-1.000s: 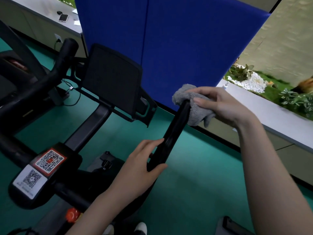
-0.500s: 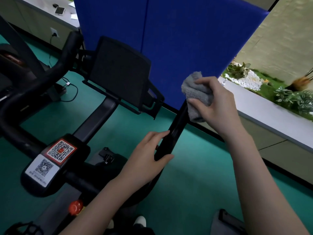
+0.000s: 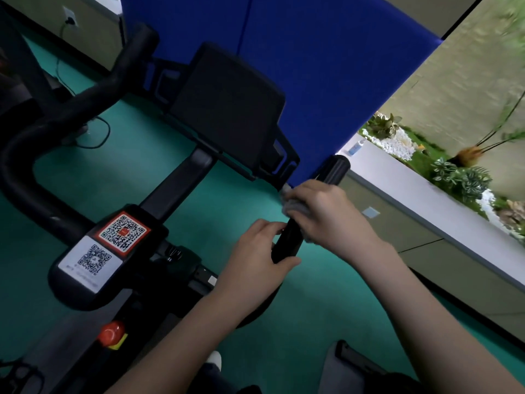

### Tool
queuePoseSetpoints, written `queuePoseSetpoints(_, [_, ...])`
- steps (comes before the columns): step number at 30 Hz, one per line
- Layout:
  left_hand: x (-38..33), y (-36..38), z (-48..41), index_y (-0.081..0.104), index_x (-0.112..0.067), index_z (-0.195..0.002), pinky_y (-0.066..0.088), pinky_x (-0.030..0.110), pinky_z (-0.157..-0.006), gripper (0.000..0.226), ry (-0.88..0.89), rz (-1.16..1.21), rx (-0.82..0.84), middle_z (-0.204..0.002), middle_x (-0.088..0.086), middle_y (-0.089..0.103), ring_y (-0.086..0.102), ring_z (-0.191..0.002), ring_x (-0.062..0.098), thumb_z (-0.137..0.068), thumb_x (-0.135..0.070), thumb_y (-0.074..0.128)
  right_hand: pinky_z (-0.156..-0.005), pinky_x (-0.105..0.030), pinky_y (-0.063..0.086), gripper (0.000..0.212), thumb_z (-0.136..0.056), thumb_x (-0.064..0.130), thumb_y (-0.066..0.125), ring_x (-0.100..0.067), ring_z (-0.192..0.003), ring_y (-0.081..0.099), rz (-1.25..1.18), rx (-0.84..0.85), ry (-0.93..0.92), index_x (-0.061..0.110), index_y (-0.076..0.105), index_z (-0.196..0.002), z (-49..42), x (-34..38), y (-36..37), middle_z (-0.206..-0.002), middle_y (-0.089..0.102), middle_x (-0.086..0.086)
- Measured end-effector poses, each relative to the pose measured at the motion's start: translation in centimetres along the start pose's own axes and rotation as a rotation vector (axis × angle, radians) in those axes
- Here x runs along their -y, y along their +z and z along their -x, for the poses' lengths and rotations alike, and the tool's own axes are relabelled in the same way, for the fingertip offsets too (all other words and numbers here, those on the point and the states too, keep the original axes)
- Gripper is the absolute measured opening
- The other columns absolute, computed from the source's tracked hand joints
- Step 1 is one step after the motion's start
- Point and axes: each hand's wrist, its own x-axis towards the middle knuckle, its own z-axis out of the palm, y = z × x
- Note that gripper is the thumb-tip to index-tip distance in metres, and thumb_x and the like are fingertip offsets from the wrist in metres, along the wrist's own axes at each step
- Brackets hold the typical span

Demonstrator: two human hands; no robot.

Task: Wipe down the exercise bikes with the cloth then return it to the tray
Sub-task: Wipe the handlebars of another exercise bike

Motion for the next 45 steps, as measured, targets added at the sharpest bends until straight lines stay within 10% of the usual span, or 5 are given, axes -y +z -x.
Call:
queuePoseSetpoints(14, [1.1,-1.6,1.3,0.062,-0.022,-0.114,0.046,0.019,-0.071,0.041,-0.033,0.010,0.019,-0.108,-0.008,0.059,0.057,-0.088,0.005,-0.078,-0.038,0.073,-0.073,-0.008,0.038,0.024,-0.081,0.023,0.073,-0.010,-0.090,0.062,-0.197,0.069,0.200,0.015,0.073,-0.103,0.5,2.5,0.6,-0.099,0.072,0.001])
queuePoseSetpoints(21, [1.1,-1.4,1.1,0.060,-0.023,-0.115,0.046,0.018,-0.072,0.042,-0.048,0.034,0.051,-0.107,-0.009,0.060,0.058,-0.088,0.004,-0.077,-0.039,0.073,-0.080,-0.037,0.048,0.020,-0.080,0.005,0.060,-0.029,-0.092,0.059,0.024,0.059,0.148,0.007,0.067,-0.098,-1.1,1.2,-0.2,-0.097,0.061,-0.010])
queuePoseSetpoints(31, [1.1,-1.1,-0.2,0.056,-0.027,-0.121,0.049,0.021,-0.078,0.046,-0.035,0.029,0.054,-0.108,-0.014,0.058,0.056,-0.091,0.000,-0.080,-0.044,0.069,-0.070,-0.027,0.030,0.016,-0.082,0.006,0.061,-0.034,-0.088,0.057,0.211,-0.209,0.279,0.005,0.068,-0.096,-4.9,-3.0,-4.0,-0.093,0.062,-0.017])
queuePoseSetpoints(39, [0.2,-0.3,-1.5,0.052,-0.030,-0.126,0.044,0.016,-0.075,0.050,0.012,0.063,0.046,-0.112,-0.015,0.052,0.054,-0.090,-0.001,-0.080,-0.039,0.069,-0.073,-0.034,0.041,0.018,-0.084,0.004,0.055,-0.033,-0.089,0.056,0.183,-0.009,0.205,0.008,0.068,-0.095,-5.0,-2.5,-3.4,-0.091,0.058,-0.011])
queuePoseSetpoints(45, [-0.5,0.4,-2.7,0.044,-0.029,-0.133,0.040,0.017,-0.084,0.057,0.034,0.014,0.055,-0.122,-0.012,0.046,0.051,-0.100,0.005,-0.082,-0.038,0.068,-0.081,-0.030,0.041,0.022,-0.081,0.012,0.059,-0.024,-0.095,0.060,-0.113,-0.482,0.380,0.012,0.067,-0.101,-4.2,-5.8,-3.7,-0.099,0.068,-0.008])
